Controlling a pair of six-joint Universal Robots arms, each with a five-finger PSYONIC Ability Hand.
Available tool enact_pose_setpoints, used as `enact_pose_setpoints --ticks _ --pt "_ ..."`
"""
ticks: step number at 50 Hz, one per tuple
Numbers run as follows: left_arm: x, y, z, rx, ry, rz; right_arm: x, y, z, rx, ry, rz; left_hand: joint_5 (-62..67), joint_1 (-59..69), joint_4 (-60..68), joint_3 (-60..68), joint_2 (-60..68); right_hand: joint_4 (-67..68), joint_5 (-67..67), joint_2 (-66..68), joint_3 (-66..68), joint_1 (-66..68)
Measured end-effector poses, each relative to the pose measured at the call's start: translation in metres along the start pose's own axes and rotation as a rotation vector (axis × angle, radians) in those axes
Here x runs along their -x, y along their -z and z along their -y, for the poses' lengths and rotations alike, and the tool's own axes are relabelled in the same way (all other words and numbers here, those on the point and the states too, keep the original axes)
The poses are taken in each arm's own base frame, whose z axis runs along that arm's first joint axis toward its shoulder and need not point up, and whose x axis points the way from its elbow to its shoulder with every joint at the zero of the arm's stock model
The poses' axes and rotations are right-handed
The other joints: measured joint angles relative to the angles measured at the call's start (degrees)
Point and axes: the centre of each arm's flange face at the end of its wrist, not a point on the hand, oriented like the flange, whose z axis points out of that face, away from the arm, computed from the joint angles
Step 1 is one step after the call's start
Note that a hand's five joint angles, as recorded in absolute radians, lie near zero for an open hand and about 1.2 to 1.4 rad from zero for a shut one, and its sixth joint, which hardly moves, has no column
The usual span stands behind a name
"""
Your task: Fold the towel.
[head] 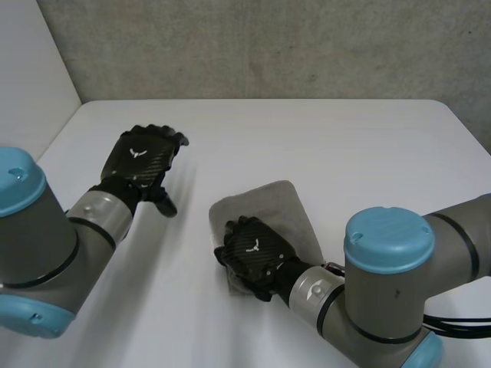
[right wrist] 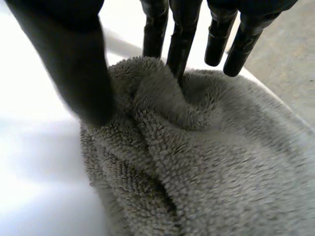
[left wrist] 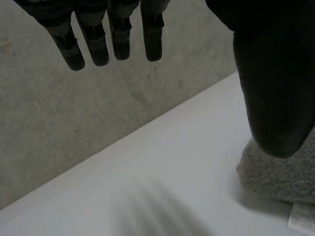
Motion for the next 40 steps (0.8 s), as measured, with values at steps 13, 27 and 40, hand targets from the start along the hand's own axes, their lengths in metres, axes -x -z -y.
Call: enact_pose_setpoints --ticks 13,27,40 --pt "-0.029 -0.010 0.006 -0.013 0.108 -0.043 -0.062 0.036 0.028 -0.064 -0.178 -0.250 0.00 0.00 0.00 0.00 0.00 0.00 -25.84 -30.23 0.00 -22.44" --pt "-0.068 -0.008 -0.018 0.100 0.247 -0.073 -0.096 0.038 0.014 -0.029 -0.357 -0.328 0.00 0.00 0.00 0.00 0.00 0.00 -25.84 -30.23 0.00 -22.44" --pt "-0.088 -0.009 -0.054 0.217 0.229 -0.110 -0.107 0.003 -0.028 0.065 -0.450 -0.316 0.00 0.00 0.00 0.00 0.01 0.00 -25.84 -30.23 0.00 -22.46"
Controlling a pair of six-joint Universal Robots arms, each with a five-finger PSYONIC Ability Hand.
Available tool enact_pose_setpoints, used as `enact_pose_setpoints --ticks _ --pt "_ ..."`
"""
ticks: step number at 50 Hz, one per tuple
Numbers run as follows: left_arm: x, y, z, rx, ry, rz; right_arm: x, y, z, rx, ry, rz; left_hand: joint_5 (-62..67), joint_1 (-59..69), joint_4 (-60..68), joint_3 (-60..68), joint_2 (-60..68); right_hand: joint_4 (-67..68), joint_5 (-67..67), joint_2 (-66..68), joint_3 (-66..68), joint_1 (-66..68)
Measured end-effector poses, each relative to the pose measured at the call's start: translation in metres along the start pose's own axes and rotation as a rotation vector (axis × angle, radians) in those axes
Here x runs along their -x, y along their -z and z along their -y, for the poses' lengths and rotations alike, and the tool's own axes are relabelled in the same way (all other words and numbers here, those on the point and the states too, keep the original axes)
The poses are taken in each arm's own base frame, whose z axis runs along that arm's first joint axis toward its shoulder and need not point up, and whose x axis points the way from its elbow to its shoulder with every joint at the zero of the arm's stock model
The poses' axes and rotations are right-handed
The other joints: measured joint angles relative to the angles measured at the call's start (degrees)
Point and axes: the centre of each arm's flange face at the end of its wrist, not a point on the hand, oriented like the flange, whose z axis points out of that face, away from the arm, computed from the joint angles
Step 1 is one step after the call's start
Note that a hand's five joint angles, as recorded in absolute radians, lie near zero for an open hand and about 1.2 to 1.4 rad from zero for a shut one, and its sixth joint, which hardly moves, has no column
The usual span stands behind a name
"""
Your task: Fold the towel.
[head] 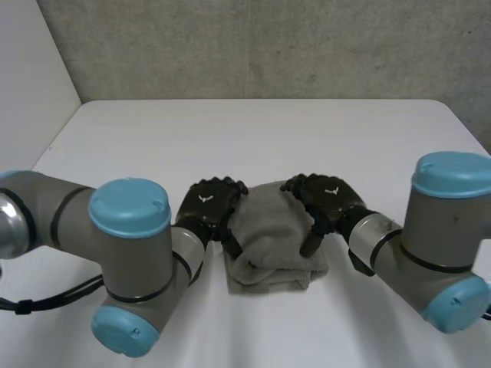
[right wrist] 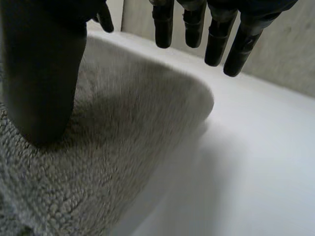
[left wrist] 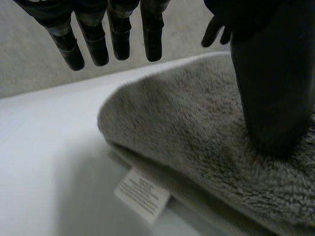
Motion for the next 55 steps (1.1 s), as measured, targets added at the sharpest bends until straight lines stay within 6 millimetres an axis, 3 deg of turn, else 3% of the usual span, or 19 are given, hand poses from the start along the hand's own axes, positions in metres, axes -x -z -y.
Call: enact_pose_setpoints --ticks 9,25,28,33,37,42,49,55 --pt "0.005 -0.009 -0.025 0.066 -0.017 0.023 -0.002 -0.017 -0.028 0.080 -0.021 0.014 0.00 -0.57 0.00 0.00 0.00 0.00 0.00 0.00 0.00 -0.93" --pt "0.014 -0.010 -0.022 0.077 -0.012 0.050 -0.002 -0.014 -0.018 0.058 -0.010 0.009 0.00 -0.95 0.00 0.00 0.00 0.00 0.00 0.01 0.00 -1.41" --pt "0.015 -0.007 -0.013 0.065 -0.009 0.052 -0.002 -0.009 -0.007 0.033 -0.004 0.003 0.00 -0.95 0.00 0.00 0.00 0.00 0.00 0.01 0.00 -1.41" --pt "0.018 0.004 0.022 -0.016 0.008 0.059 -0.004 0.009 0.032 -0.064 0.021 -0.026 0.00 -0.95 0.00 0.00 0.00 0.00 0.00 0.01 0.00 -1.41" --pt "0.024 0.021 0.066 -0.136 0.023 0.072 -0.013 0.032 0.077 -0.190 0.044 -0.111 0.00 -0.95 0.00 0.00 0.00 0.00 0.00 0.01 0.00 -1.41" --pt "0.038 0.043 0.117 -0.263 0.029 0.113 -0.028 0.054 0.118 -0.314 0.051 -0.250 0.00 -0.95 0.00 0.00 0.00 0.00 0.00 0.01 0.00 -1.40" --pt "0.062 0.060 0.150 -0.285 0.041 0.189 -0.047 0.065 0.135 -0.354 0.033 -0.401 0.00 -0.95 0.00 0.00 0.00 0.00 0.00 0.01 0.00 -1.41" --pt "0.079 0.063 0.155 -0.248 0.051 0.242 -0.056 0.067 0.130 -0.314 0.014 -0.453 0.00 -0.95 0.00 0.00 0.00 0.00 0.00 0.01 0.00 -1.41"
